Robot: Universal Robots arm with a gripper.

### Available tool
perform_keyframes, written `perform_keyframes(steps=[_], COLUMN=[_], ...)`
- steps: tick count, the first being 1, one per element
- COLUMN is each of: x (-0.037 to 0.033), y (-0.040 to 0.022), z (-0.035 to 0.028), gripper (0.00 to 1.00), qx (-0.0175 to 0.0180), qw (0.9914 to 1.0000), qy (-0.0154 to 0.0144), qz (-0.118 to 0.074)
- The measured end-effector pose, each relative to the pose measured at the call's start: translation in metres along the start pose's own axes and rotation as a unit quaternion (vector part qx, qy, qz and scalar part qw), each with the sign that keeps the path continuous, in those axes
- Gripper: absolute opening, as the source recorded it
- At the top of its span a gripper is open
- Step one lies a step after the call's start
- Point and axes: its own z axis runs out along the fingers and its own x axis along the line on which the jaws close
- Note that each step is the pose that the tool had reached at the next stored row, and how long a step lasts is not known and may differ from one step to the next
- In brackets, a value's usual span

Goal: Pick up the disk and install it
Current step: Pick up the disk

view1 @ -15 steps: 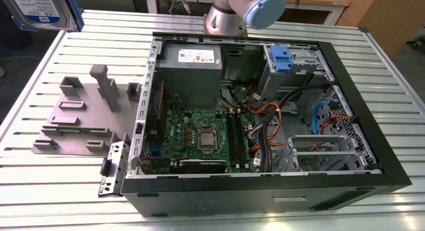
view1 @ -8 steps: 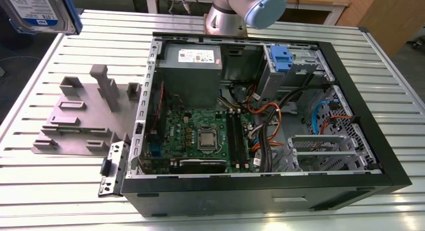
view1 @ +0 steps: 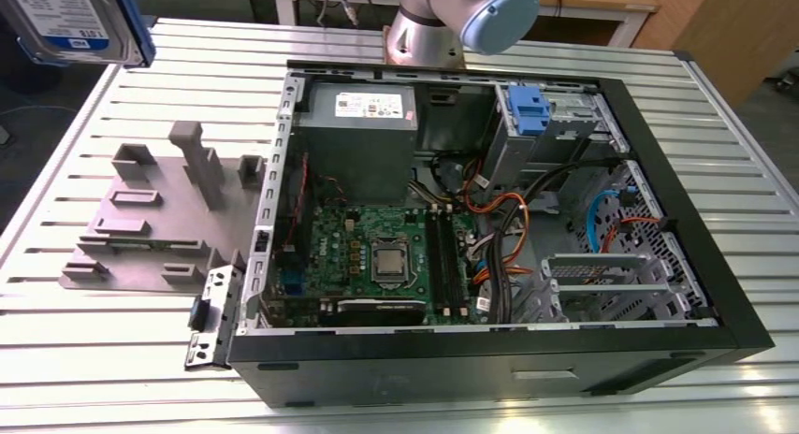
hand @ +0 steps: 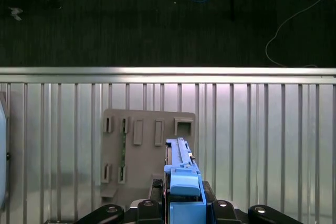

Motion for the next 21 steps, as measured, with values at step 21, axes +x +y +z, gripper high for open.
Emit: perform_keyframes(steps=[21], x=[0.0020], y=[-0.0083], z=[0.0001], gripper=[0.36], qx=[-0.0001], qw=[1.00000], qy=[0.0000], qz=[0.000])
